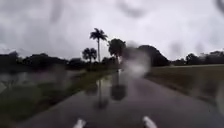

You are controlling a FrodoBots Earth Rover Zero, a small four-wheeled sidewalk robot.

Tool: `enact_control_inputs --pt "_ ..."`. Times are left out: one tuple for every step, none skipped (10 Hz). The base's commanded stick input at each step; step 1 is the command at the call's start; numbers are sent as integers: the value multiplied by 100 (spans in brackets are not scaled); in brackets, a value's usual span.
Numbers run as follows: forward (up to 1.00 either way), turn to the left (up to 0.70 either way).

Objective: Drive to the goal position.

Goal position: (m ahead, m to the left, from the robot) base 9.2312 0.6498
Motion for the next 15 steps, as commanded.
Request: enact_control_inputs --pt "85 0" --pt "85 0" --pt "85 0" --pt "85 0" --pt "85 0" --pt "85 0" --pt "85 -4" --pt "85 -24" --pt "85 -22" --pt "85 0" --pt "85 0" --pt "85 0" --pt "85 0" --pt "85 0" --pt "85 0"
